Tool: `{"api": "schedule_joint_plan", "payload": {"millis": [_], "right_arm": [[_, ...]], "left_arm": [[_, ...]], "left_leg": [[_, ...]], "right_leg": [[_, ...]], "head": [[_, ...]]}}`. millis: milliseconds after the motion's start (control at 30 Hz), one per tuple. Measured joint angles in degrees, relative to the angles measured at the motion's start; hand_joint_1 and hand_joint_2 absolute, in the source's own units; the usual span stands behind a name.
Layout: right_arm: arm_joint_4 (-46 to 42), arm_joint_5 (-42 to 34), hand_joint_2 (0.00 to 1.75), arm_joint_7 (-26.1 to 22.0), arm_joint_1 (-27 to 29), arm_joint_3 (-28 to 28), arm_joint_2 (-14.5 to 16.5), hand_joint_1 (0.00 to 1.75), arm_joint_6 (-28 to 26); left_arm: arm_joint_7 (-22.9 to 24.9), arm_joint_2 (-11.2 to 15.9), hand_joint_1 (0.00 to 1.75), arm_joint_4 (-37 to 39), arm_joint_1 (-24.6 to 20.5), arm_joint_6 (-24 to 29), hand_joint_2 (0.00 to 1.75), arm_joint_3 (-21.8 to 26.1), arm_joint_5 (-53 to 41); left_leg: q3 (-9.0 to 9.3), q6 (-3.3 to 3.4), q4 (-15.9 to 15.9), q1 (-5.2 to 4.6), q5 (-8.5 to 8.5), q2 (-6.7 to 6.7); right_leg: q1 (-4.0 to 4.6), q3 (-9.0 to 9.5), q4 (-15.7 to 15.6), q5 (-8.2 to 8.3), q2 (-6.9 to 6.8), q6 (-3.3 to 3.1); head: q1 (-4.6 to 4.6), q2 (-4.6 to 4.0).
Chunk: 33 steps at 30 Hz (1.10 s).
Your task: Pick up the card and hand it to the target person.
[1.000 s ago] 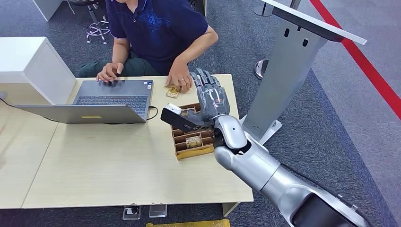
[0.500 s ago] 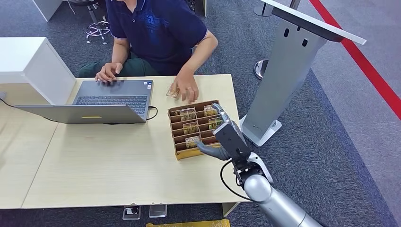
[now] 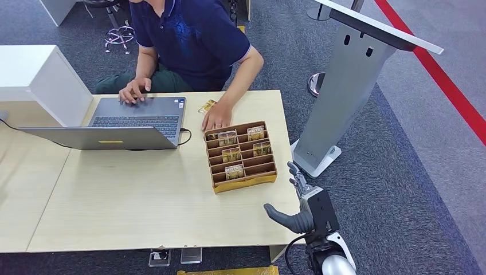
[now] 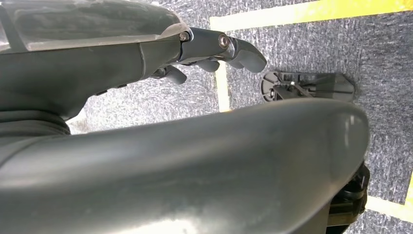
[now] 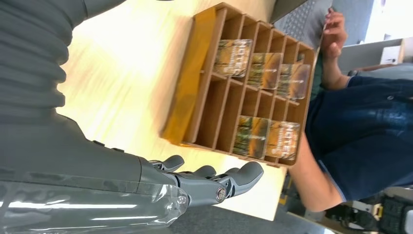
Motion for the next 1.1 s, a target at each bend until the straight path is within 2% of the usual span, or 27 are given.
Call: {"api": "schedule_joint_plan", "payload": {"millis": [833,1100], "right_arm": [[0.8,2.6,1.75,0.3,1.1,-1.7,1.2,0.0,1.2],[1.0,3.3,1.75,-4.0,1.0,-1.7,1.8,0.0,5.5]], "left_arm": [[-0.1,0.0,0.0,0.0,-0.1,0.0,0.0,0.0,0.1],[-0.1,0.0,0.0,0.0,-0.1,-0.2,0.0,0.0,0.2]], "left_leg": [[0.0,0.0,0.0,0.0,0.0,0.0],[-0.01,0.0,0.0,0.0,0.0,0.0]], "right_leg": [[0.0,0.0,0.0,0.0,0.0,0.0],[0.0,0.0,0.0,0.0,0.0,0.0]], "head": [[-0.01,0.0],[0.0,0.0]]}}
